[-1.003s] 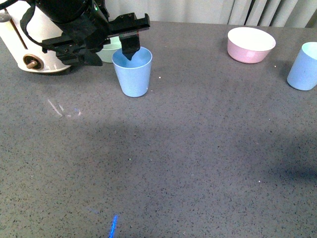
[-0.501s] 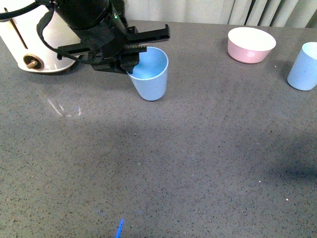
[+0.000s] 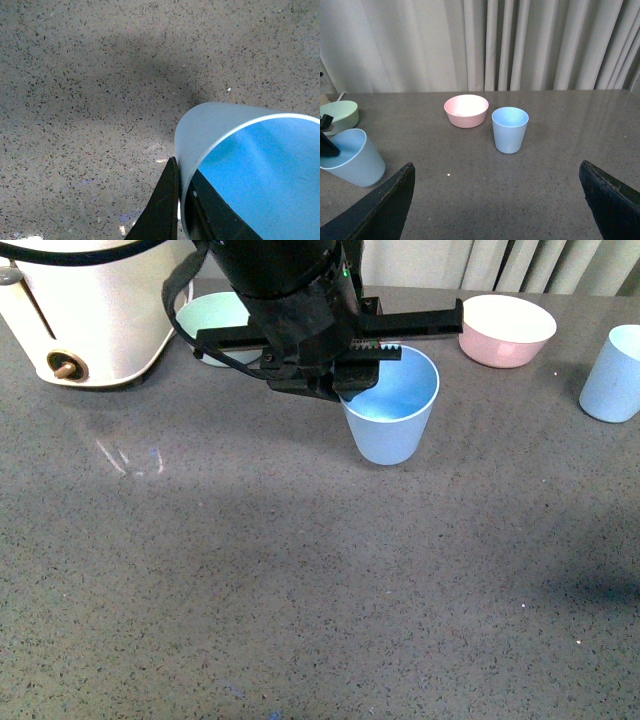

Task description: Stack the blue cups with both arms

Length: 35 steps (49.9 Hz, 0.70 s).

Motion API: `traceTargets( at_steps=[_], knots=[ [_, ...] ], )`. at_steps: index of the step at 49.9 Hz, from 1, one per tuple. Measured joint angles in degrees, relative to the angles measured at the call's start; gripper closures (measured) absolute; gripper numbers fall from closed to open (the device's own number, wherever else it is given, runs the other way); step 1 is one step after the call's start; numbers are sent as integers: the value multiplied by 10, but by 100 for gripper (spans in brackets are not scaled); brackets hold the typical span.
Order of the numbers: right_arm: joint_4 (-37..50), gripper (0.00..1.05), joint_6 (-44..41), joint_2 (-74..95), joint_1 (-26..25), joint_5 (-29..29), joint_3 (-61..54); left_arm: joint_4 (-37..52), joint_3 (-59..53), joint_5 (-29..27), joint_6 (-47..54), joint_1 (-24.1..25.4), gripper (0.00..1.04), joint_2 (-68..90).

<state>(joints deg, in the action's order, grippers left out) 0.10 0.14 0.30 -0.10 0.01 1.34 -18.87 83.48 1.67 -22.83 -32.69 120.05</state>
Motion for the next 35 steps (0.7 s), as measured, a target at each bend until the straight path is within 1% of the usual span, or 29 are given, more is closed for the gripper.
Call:
traceTargets(
  at_steps=[19,21,23,28,29,33,35],
  knots=[
    [0,9,0,0,0,0,0,-14,35,-2,-16,-18,103,47],
    [0,9,0,0,0,0,0,-14,37,-2,-18,-20,101,48],
    [0,9,0,0,0,0,0,-14,38,-2,-19,-22,92,48],
    [0,9,0,0,0,0,0,-14,44,-2,-21,-24,74,49],
    [0,9,0,0,0,0,0,-14,45,-2,-21,-25,69,49],
    [0,9,0,0,0,0,0,-14,49,-1,-22,-24,54,49],
    [0,9,0,0,0,0,0,-14,49,0,-23,-24,46,47]
  ],
)
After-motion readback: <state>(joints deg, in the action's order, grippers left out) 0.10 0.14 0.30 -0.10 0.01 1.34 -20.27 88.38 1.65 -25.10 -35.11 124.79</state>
